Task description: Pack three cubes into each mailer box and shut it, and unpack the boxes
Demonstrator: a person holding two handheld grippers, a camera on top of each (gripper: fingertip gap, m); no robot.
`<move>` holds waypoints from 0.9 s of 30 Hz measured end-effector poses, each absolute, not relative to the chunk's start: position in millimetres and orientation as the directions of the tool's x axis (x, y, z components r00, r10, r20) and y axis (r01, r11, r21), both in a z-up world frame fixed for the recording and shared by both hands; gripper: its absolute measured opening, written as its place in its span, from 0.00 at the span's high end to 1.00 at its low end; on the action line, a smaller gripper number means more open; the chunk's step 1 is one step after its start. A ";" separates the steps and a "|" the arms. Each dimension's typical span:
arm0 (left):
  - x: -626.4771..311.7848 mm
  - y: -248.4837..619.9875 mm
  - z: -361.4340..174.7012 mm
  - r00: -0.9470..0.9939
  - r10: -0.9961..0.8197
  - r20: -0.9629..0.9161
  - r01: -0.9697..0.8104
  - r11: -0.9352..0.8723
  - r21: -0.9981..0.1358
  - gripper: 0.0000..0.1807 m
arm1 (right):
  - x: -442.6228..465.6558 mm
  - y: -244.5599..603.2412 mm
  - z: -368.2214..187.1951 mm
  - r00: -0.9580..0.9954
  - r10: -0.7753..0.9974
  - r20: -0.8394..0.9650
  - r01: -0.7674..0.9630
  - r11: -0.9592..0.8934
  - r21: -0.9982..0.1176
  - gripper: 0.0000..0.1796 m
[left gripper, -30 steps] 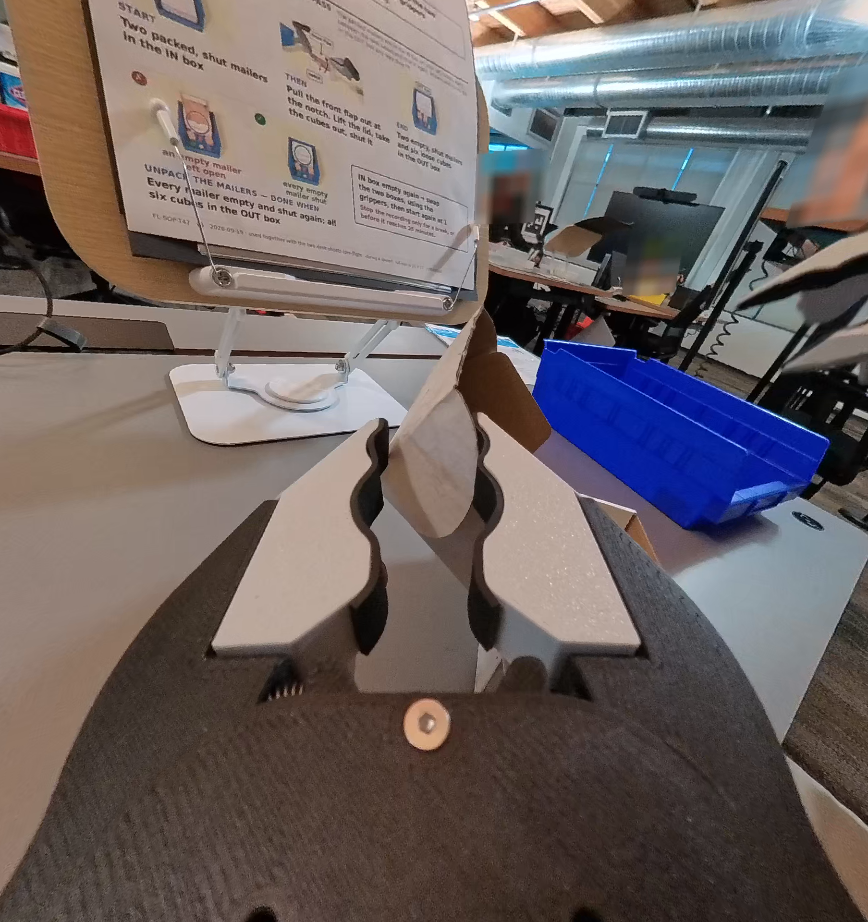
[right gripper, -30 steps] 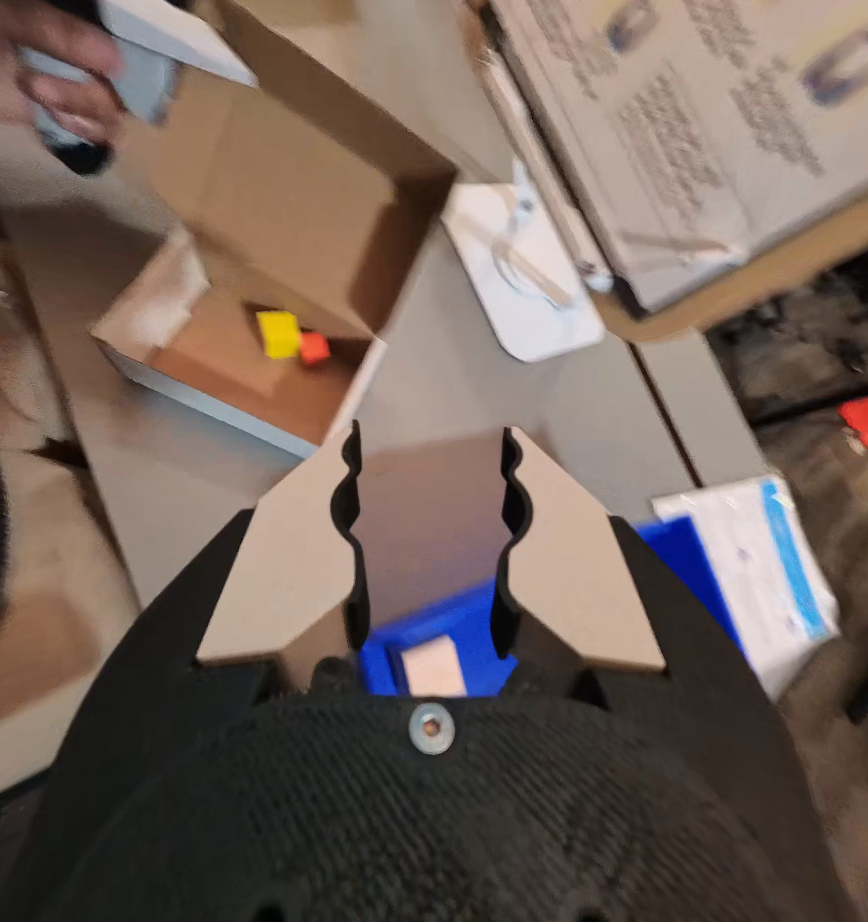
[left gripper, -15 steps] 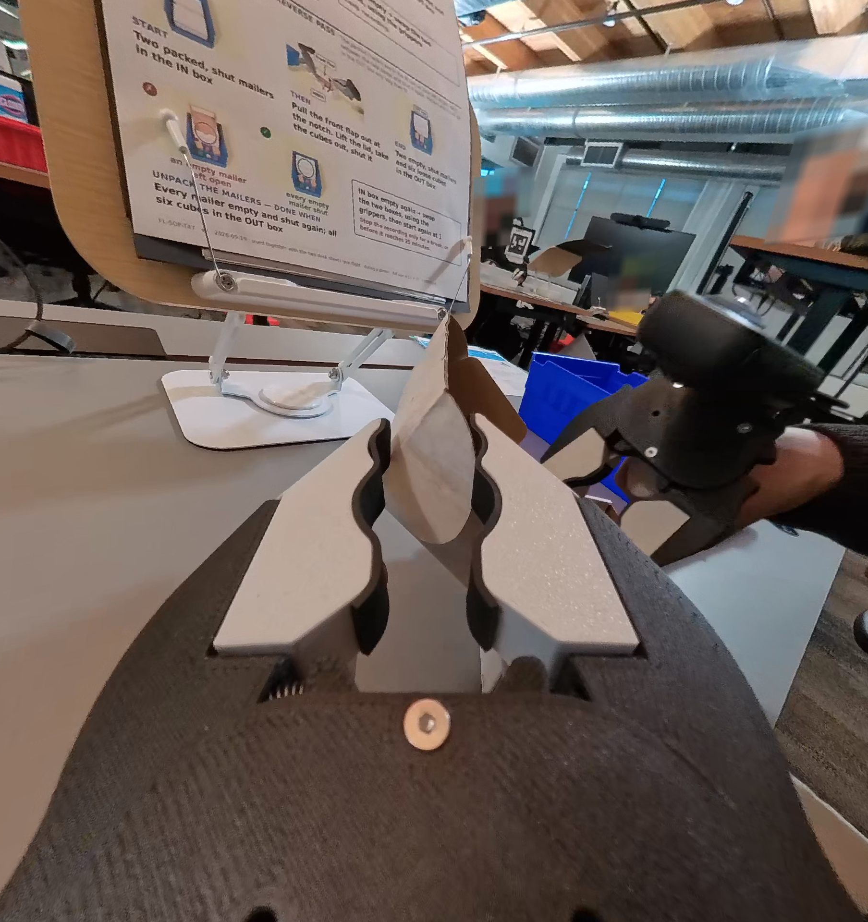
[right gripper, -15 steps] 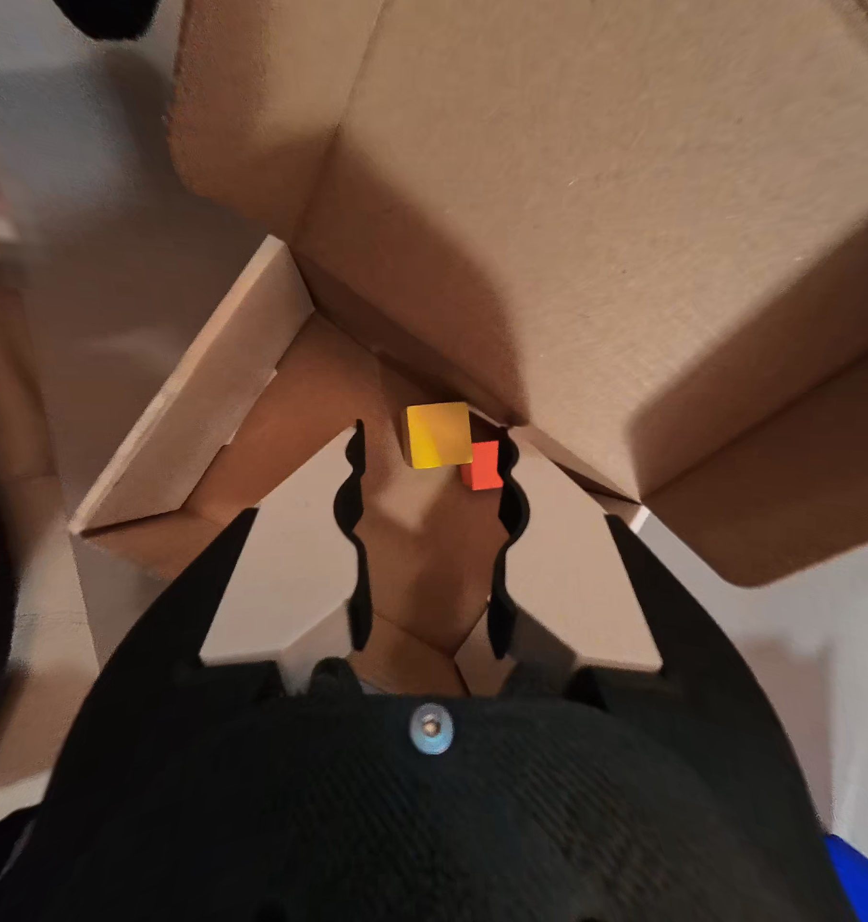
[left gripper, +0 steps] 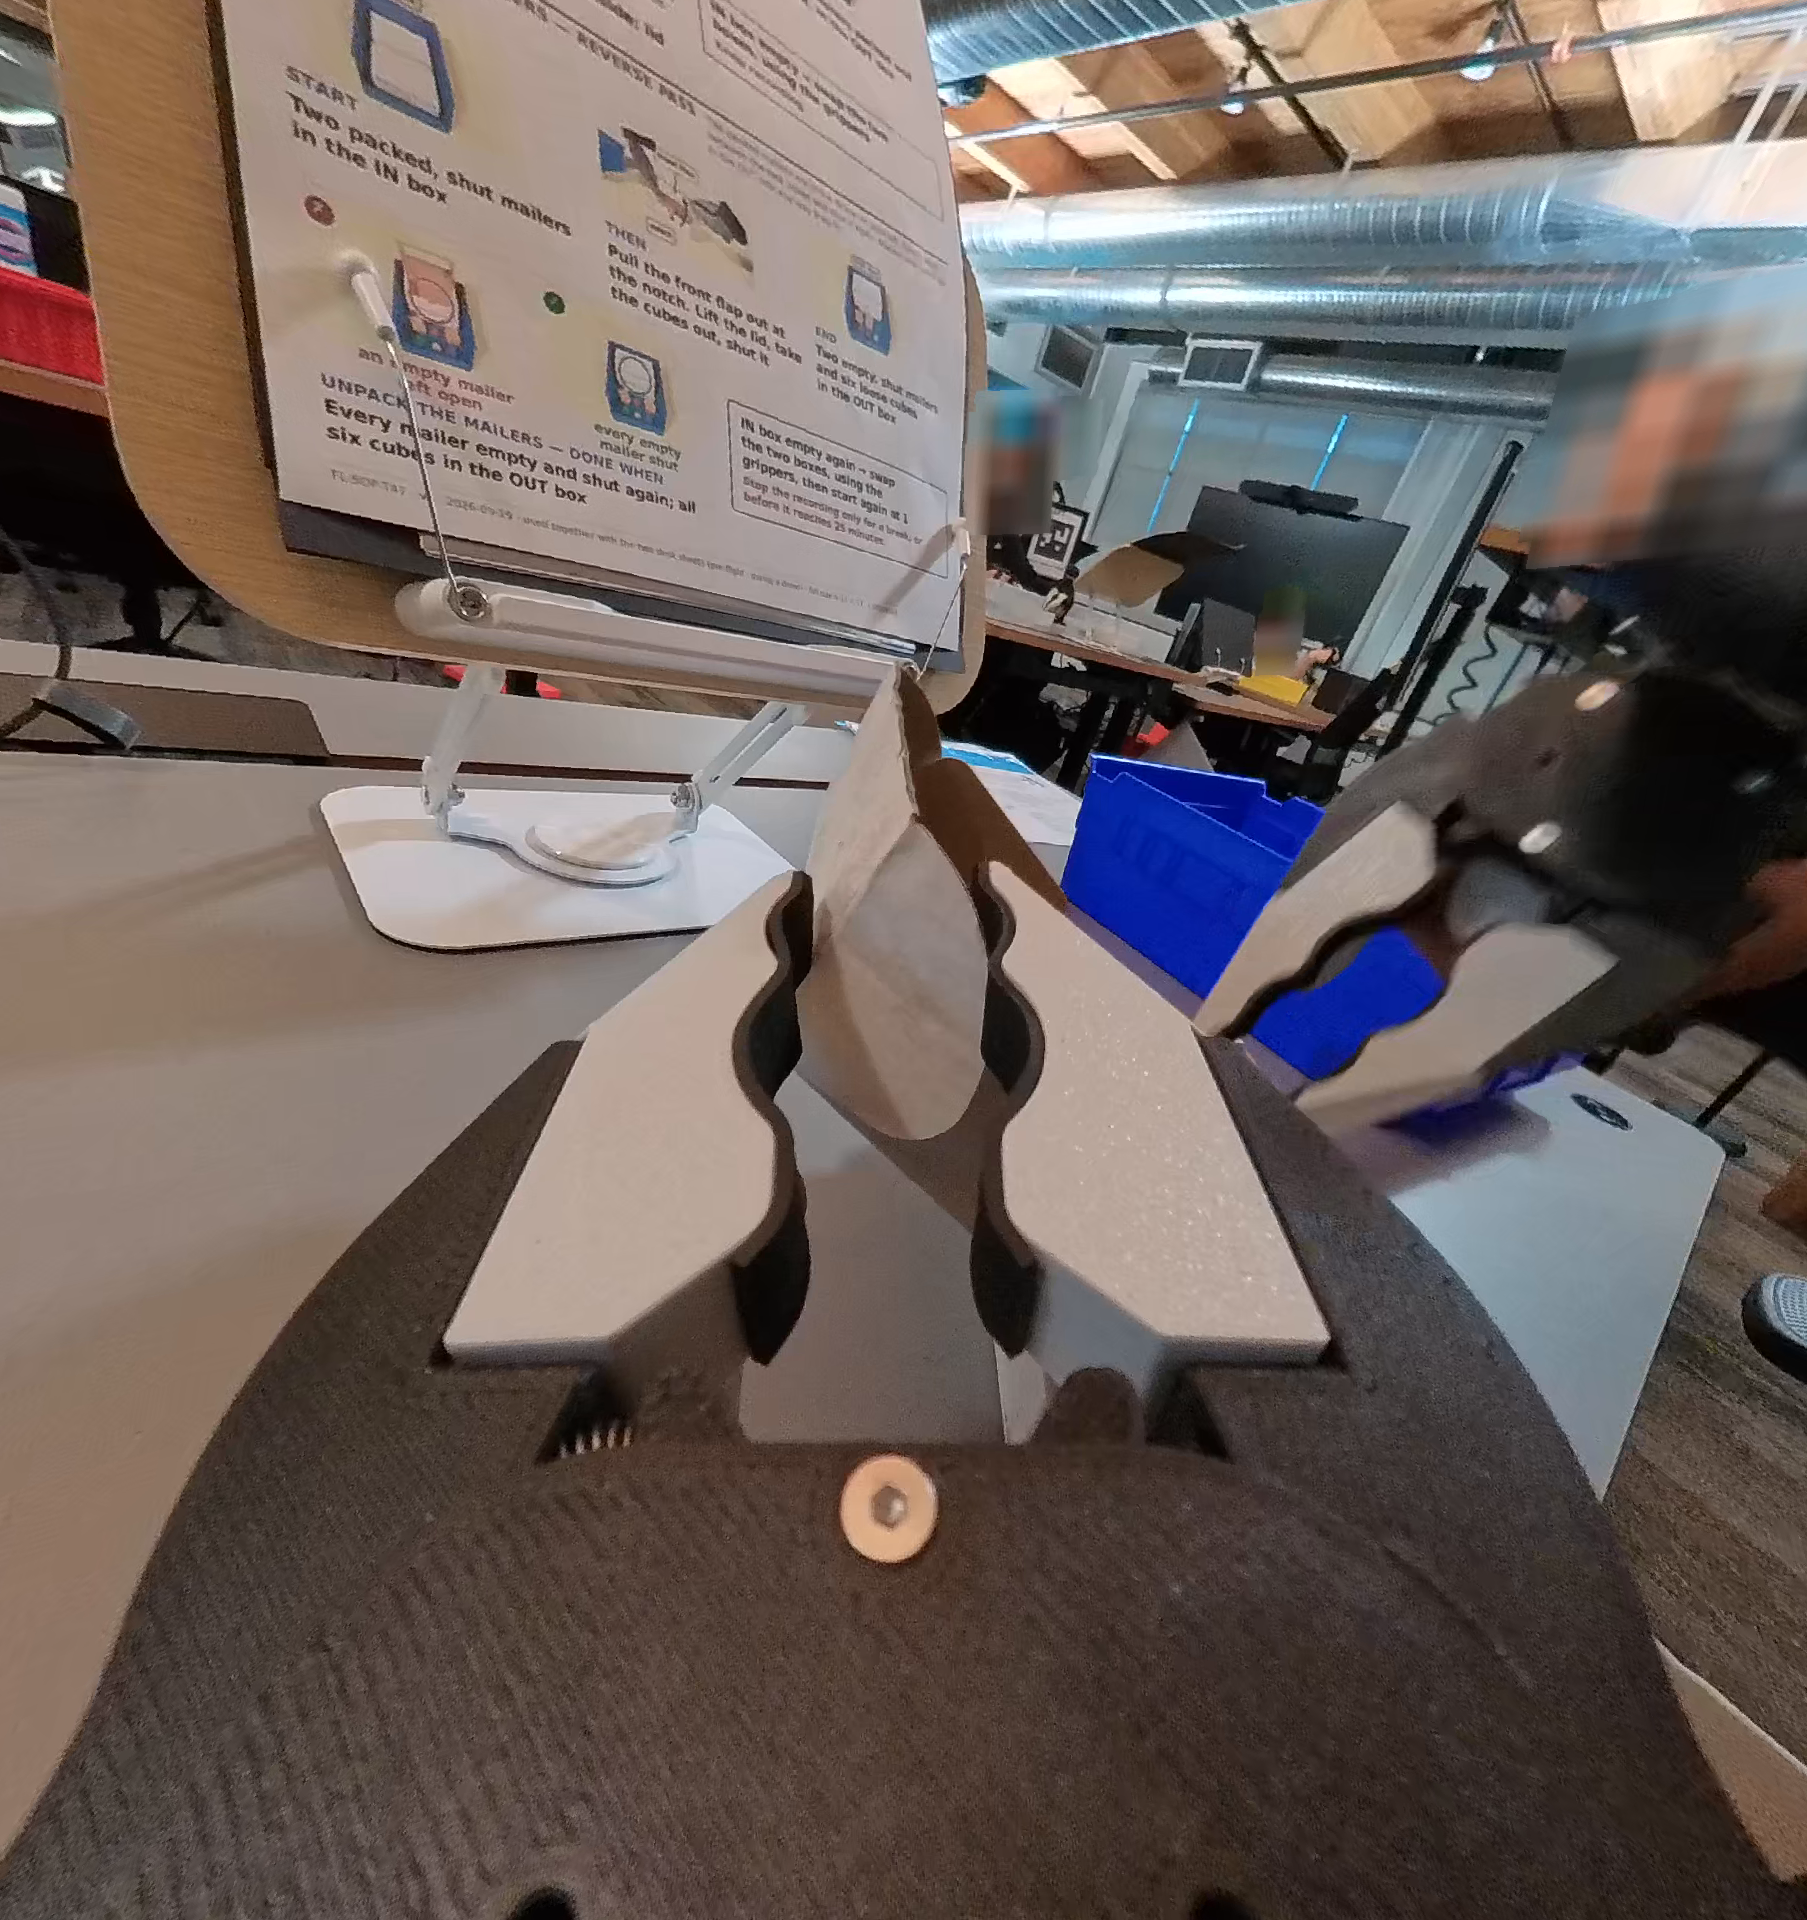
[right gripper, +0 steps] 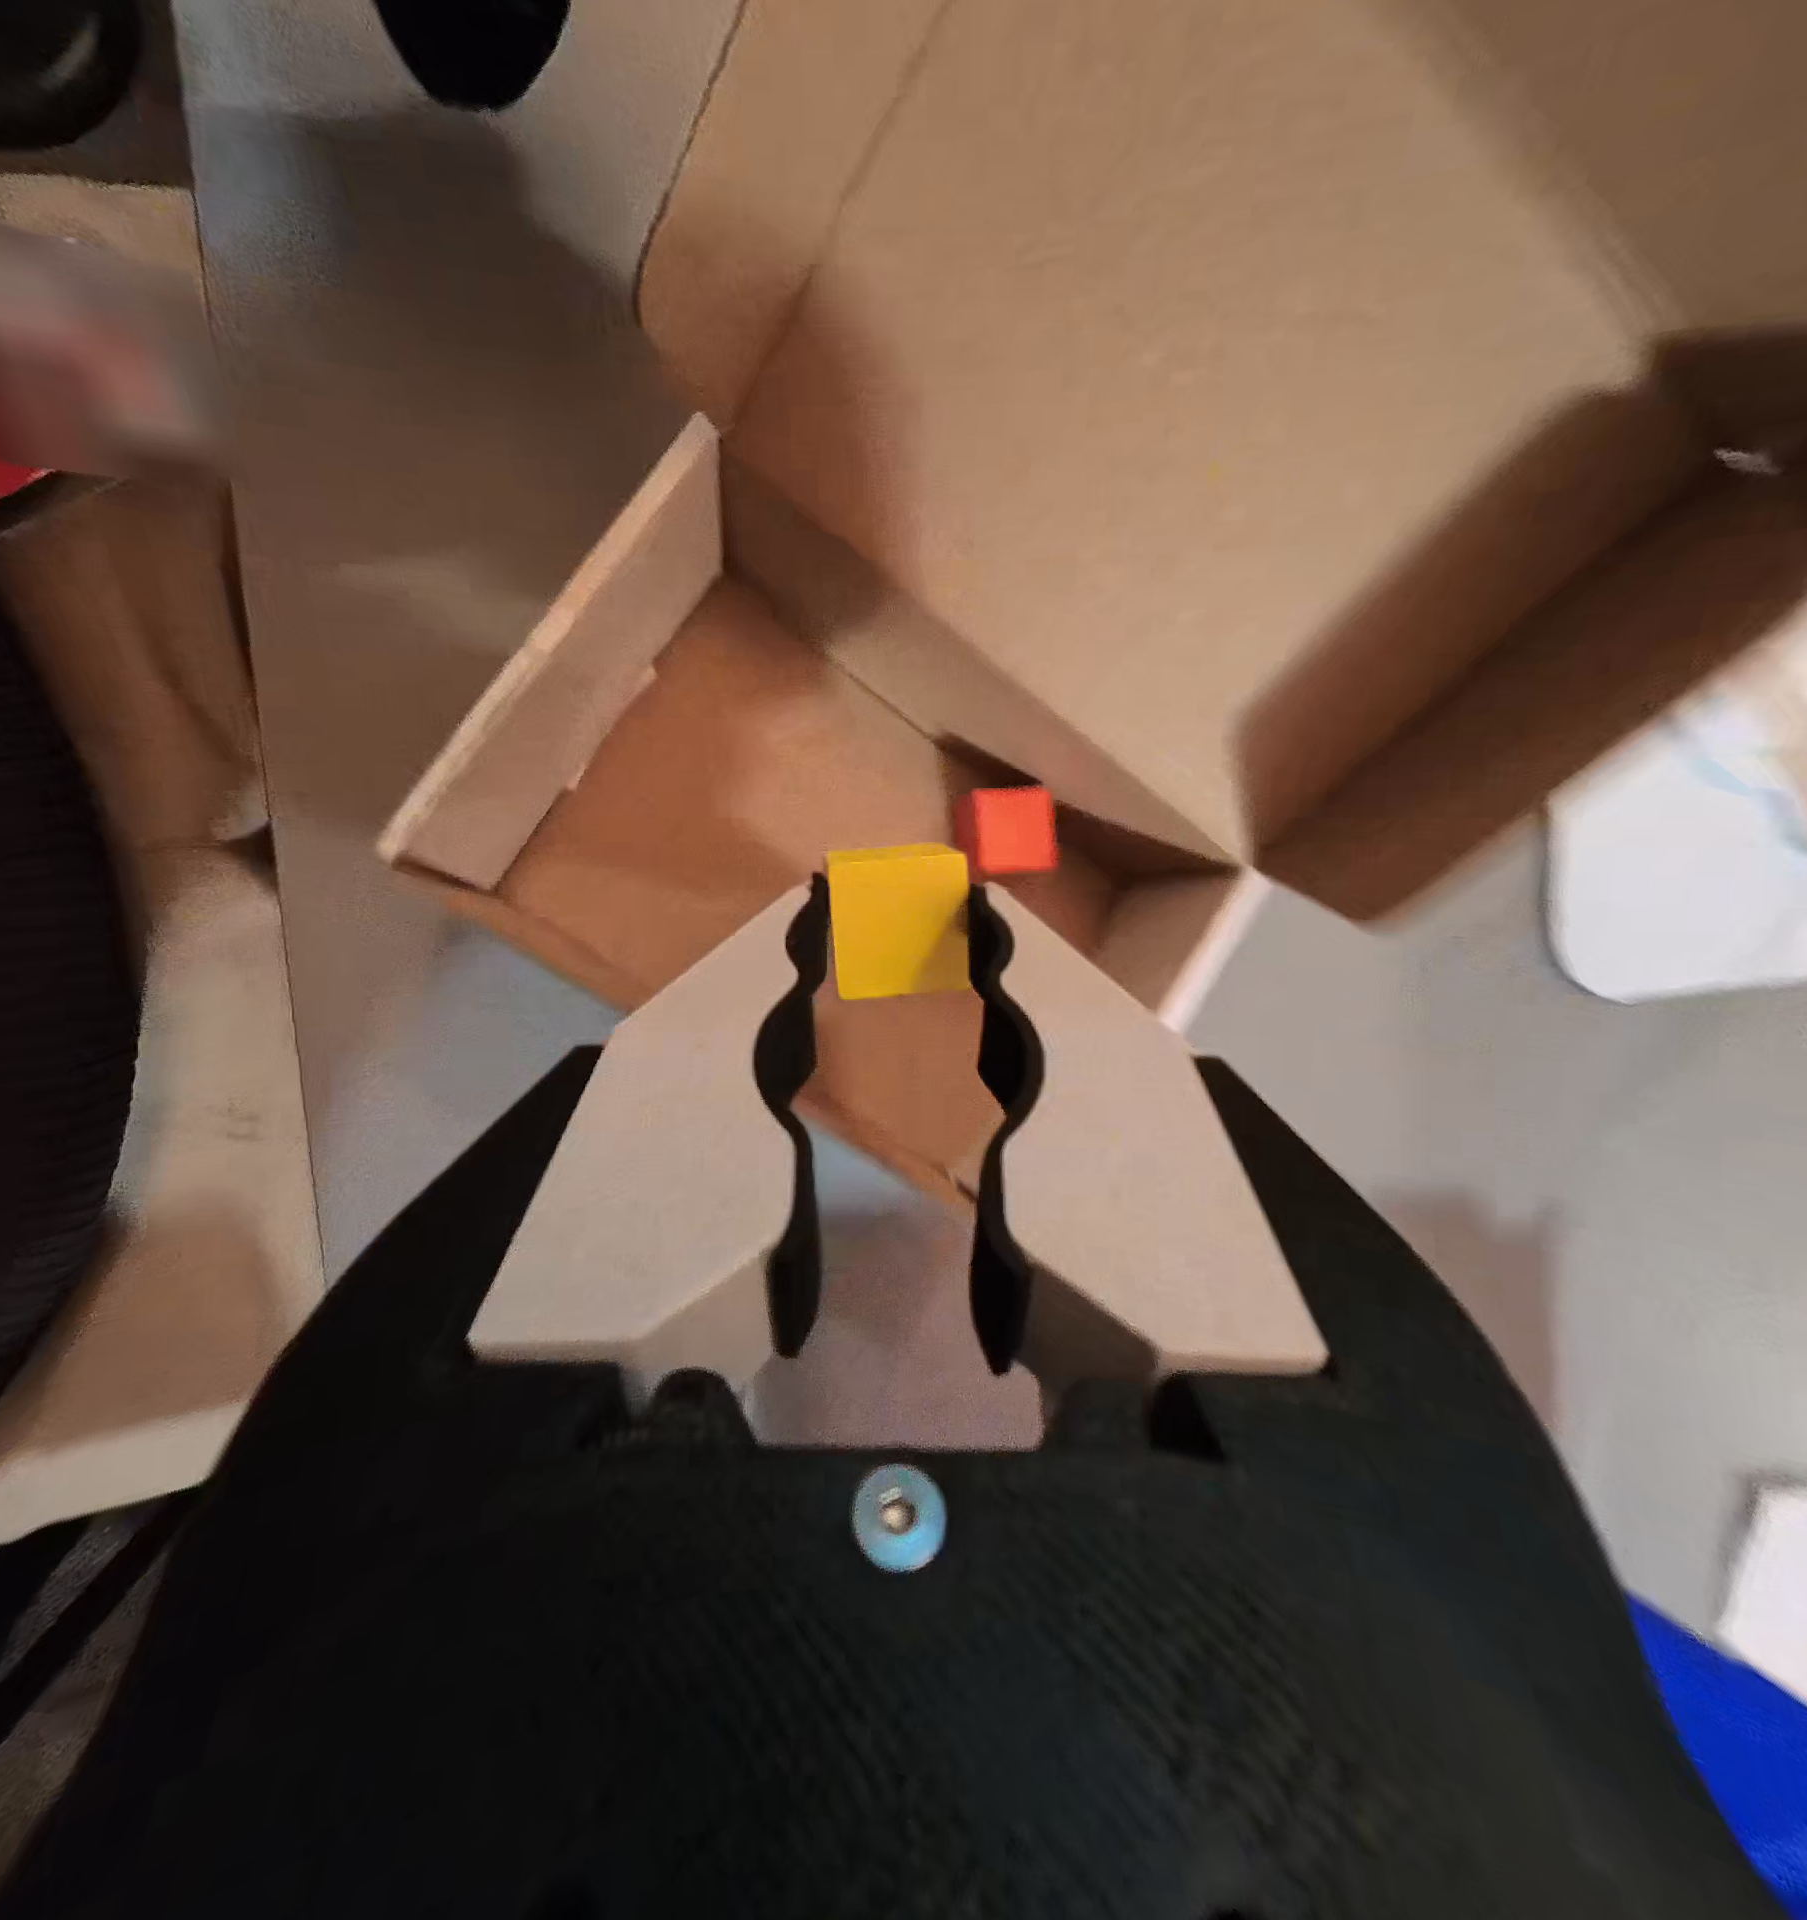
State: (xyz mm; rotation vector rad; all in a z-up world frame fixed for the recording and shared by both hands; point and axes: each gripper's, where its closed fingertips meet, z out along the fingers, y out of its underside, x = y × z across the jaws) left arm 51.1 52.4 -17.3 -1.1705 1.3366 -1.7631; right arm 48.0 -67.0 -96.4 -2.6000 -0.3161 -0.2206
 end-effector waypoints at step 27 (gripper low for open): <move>46.9 42.6 -11.2 -0.406 -0.899 0.166 0.018 -0.190 -0.982 0.84 | 131.3 -367.3 -133.0 0.995 0.056 0.079 0.060 -0.997 -0.047 0.85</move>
